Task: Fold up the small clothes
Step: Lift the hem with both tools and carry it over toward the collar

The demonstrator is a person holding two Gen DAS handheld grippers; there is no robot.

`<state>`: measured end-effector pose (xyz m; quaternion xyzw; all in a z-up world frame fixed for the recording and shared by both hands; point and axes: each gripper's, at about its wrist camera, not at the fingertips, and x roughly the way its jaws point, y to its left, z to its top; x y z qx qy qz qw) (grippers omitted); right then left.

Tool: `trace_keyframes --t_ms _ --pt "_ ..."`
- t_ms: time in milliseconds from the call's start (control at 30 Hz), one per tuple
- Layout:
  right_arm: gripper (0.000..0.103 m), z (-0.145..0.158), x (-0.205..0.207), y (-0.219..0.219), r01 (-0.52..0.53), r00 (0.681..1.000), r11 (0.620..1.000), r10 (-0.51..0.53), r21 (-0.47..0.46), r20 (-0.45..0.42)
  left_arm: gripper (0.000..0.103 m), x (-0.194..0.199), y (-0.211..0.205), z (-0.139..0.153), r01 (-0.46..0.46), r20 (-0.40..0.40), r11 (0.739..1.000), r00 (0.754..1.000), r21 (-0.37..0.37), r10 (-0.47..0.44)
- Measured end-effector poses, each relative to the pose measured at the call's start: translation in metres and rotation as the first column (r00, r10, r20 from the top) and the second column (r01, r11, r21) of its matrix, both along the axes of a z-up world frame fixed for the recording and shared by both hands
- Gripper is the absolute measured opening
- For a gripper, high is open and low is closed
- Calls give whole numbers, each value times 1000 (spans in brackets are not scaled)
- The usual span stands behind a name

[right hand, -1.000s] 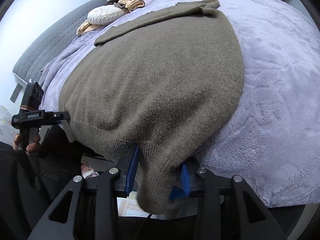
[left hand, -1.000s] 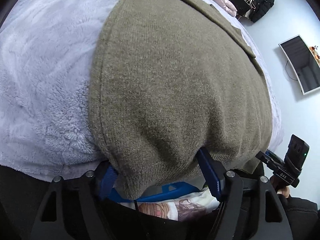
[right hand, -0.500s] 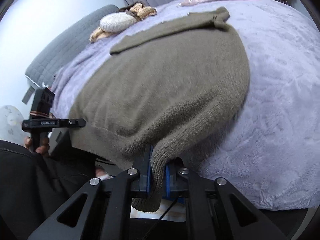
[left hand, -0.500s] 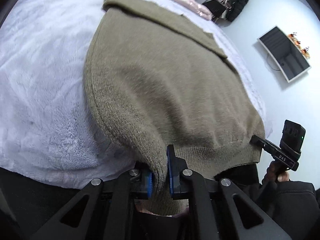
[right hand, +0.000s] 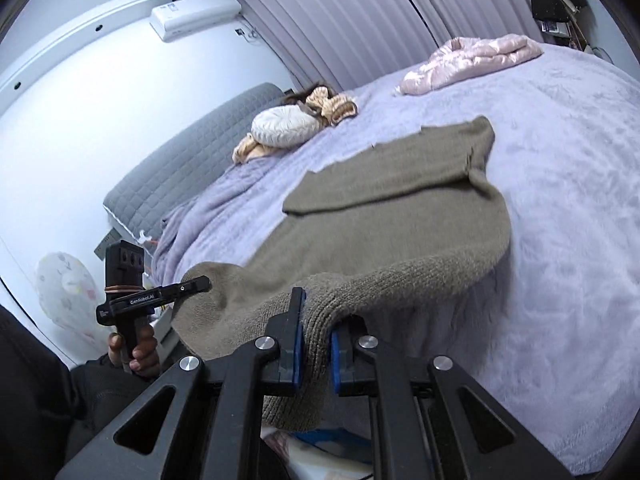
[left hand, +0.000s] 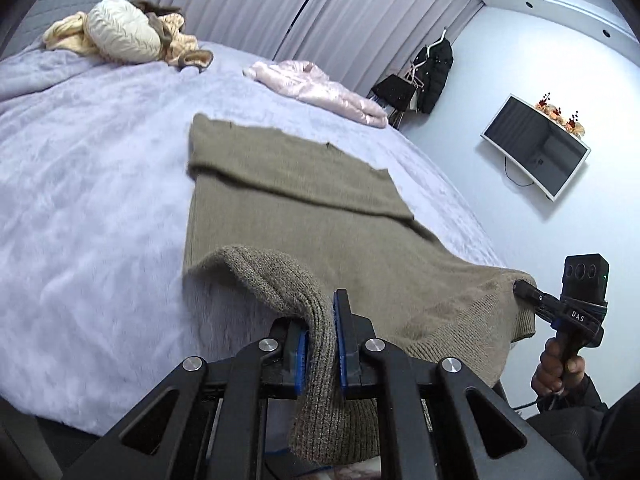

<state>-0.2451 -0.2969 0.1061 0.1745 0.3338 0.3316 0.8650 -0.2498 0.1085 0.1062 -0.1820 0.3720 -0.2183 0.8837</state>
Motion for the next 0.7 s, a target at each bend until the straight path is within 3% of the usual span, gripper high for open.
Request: trace_keyframes --t_ms 233,500,600,700 --pt "11 19 9 -3 59 998 998 -60 31 26 13 15 17 12 -54 23 997 998 -57 56" --pt "11 19 37 -17 190 982 966 -186 178 -40 13 55 27 -8 -210 -93 952 977 -221 194" --pt "11 23 54 -13 208 978 963 -204 170 -40 13 65 24 -6 -222 -87 952 974 -210 208" --pt "11 29 65 -10 222 975 963 -222 154 -21 13 73 29 -3 -245 -92 936 969 -252 229"
